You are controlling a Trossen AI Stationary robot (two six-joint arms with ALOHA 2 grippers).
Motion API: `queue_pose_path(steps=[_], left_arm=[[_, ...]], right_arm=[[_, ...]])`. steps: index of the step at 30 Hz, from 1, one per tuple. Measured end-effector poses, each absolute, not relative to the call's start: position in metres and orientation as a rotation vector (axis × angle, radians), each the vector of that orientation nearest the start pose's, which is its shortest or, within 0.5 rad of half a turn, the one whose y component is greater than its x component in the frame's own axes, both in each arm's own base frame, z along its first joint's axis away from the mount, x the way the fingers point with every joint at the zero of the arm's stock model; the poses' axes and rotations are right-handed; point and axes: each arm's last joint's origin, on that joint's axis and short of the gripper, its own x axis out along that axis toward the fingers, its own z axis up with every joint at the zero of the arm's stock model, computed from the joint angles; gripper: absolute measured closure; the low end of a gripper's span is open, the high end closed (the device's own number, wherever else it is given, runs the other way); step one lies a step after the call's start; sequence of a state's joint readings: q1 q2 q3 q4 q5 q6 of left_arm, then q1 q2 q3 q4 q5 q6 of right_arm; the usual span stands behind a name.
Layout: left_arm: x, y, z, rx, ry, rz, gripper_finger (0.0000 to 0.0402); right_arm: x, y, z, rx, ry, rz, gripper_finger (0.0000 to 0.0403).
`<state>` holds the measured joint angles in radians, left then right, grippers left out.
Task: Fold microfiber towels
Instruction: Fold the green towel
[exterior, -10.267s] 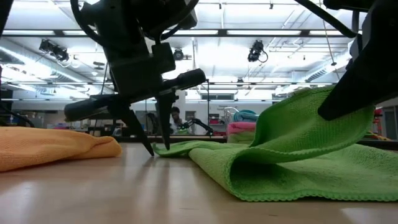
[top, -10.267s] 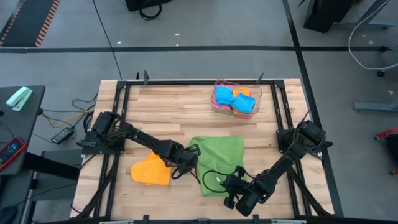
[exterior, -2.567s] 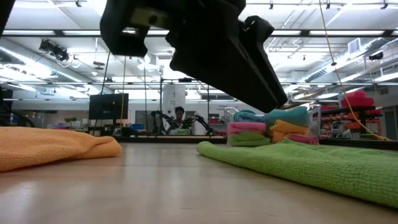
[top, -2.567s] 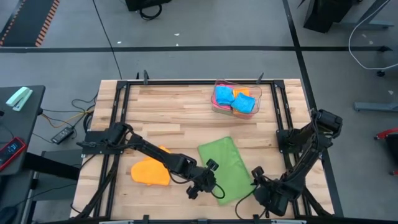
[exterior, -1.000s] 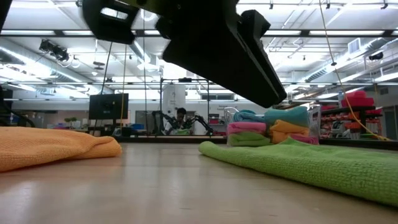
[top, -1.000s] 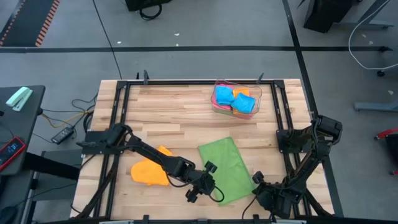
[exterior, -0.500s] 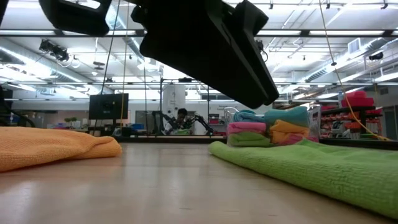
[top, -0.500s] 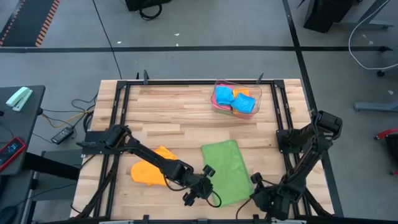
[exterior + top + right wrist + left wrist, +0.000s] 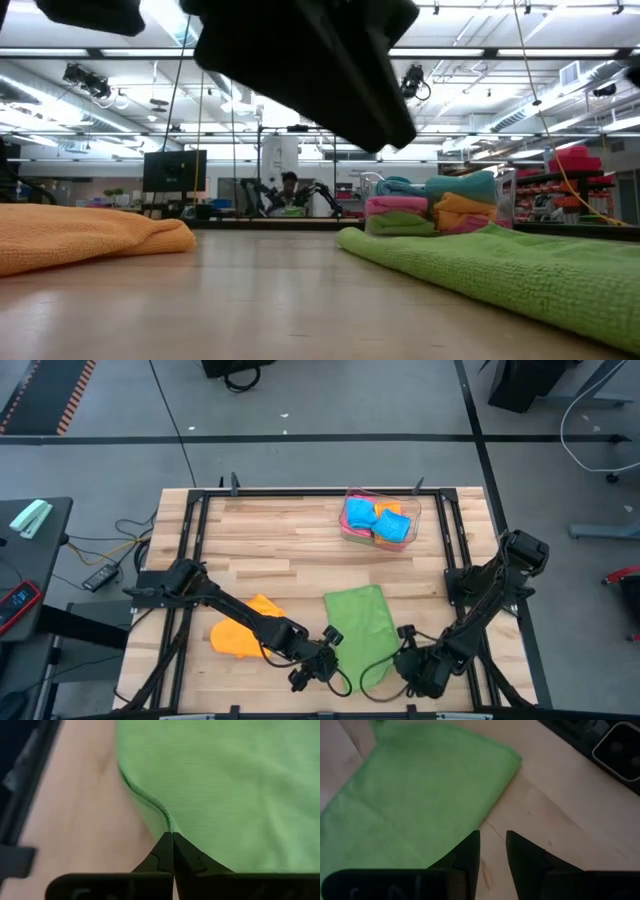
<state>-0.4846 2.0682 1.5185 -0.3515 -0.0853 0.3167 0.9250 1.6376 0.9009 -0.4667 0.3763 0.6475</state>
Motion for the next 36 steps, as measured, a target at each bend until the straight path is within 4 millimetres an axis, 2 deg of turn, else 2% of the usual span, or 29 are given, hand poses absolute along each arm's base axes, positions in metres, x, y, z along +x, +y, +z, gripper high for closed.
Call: queue_pose_path(steps=[4,7,13,17,22,28,36], left_arm=[[0.394,-0.205,0.183,0.586,0.825,-0.487,0.0299],[0.394,-0.2,0.18,0.619,0.849,-0.409,0.0299],[0.403,-0.186,0.165,0.598,0.866,-0.247,0.0299],[0.406,-0.185,0.153,0.588,0.884,-0.237,0.0301],[0.407,-0.194,0.148,0.579,0.85,-0.26,0.0302],[0.408,-0.195,0.136,0.561,0.879,-0.288,0.0301],[0.411,-0.196,0.131,0.54,0.861,-0.279,0.0299]], right_arm=[[0.191,0.214,0.166,-0.138,1.059,0.09,0.04],[0.195,0.205,0.166,-0.129,1.069,0.057,0.04],[0.199,0.193,0.17,-0.118,1.083,0.015,0.04],[0.2,0.19,0.172,-0.111,1.082,0.007,0.04],[0.201,0.19,0.172,-0.111,1.082,0.007,0.04],[0.2,0.19,0.172,-0.113,1.082,0.007,0.04],[0.201,0.189,0.172,-0.115,1.089,-0.001,0.04]])
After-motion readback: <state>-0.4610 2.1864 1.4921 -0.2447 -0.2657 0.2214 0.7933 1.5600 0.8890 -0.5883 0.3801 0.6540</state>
